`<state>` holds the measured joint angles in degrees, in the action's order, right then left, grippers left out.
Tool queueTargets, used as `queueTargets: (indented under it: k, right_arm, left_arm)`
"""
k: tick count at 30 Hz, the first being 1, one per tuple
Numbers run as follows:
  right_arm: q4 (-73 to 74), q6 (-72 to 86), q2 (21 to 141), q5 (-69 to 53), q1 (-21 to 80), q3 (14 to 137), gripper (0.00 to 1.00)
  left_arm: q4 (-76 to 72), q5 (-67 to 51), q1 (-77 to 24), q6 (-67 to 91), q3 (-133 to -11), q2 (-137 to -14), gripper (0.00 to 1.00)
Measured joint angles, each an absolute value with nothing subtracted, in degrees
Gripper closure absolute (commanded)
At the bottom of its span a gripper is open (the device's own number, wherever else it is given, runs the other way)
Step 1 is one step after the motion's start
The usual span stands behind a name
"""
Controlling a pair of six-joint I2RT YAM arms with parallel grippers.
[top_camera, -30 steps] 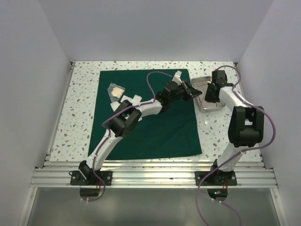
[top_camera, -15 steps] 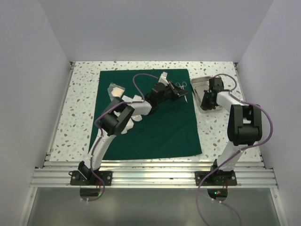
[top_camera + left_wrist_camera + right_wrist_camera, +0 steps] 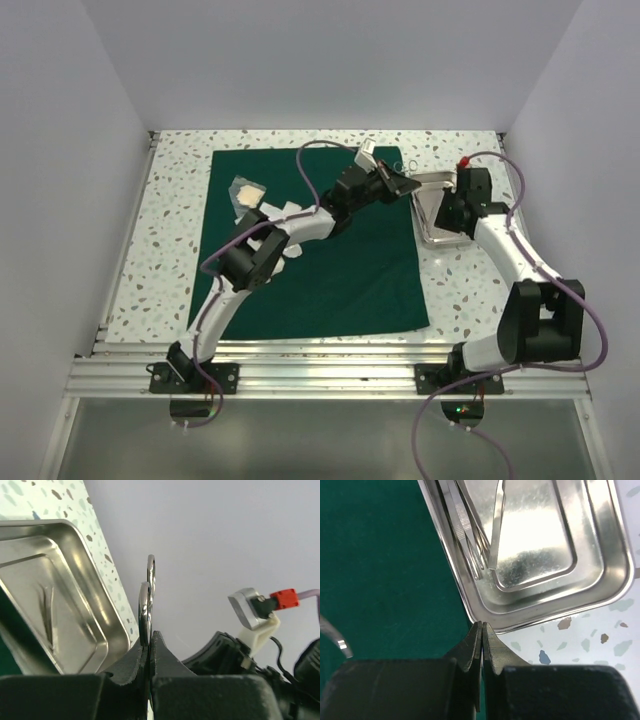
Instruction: Prepare the surgical pack
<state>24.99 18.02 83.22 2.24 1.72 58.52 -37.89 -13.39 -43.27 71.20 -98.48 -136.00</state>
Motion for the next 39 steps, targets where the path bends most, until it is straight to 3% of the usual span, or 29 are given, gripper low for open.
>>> queueTargets:
  k: [14, 22, 29, 30, 35, 38, 39]
  right_arm:
    - [27.1, 18.6, 72.8, 12.6, 1.4, 60.7, 1.00]
    - [26.5, 18.6, 72.8, 12.6, 1.4, 60.4, 1.00]
    - [26.0, 18.6, 72.9, 12.6, 1.4, 59.5, 1.00]
    - [26.0, 18.6, 73.0, 12.6, 1.4, 59.5, 1.00]
    - [25.5, 18.6, 73.1, 12.6, 1.4, 58.8, 1.00]
    - [25.5, 18.6, 73.1, 12.6, 1.4, 58.4, 1.00]
    - [25.4, 18.6, 73.1, 12.6, 1.4, 58.4, 1.00]
  left_arm:
    - [-28.9, -10.9, -49.4, 70.5, -124.8, -155.8, 1.00]
    - [-24.3, -7.7, -49.7, 69.3, -127.3, -158.6, 0.94]
    - [-24.2, -6.5, -49.7, 69.4, -128.2, -159.1, 0.82]
    - [-24.1, -6.3, -49.7, 69.4, -128.2, -159.2, 0.76]
    - [-24.0, -5.5, -49.7, 69.3, -128.4, -159.2, 0.76]
    - [-24.1, -5.4, -49.7, 69.4, -128.4, -159.2, 0.69]
    - [-24.2, -5.4, -49.7, 69.4, -128.4, -159.2, 0.54]
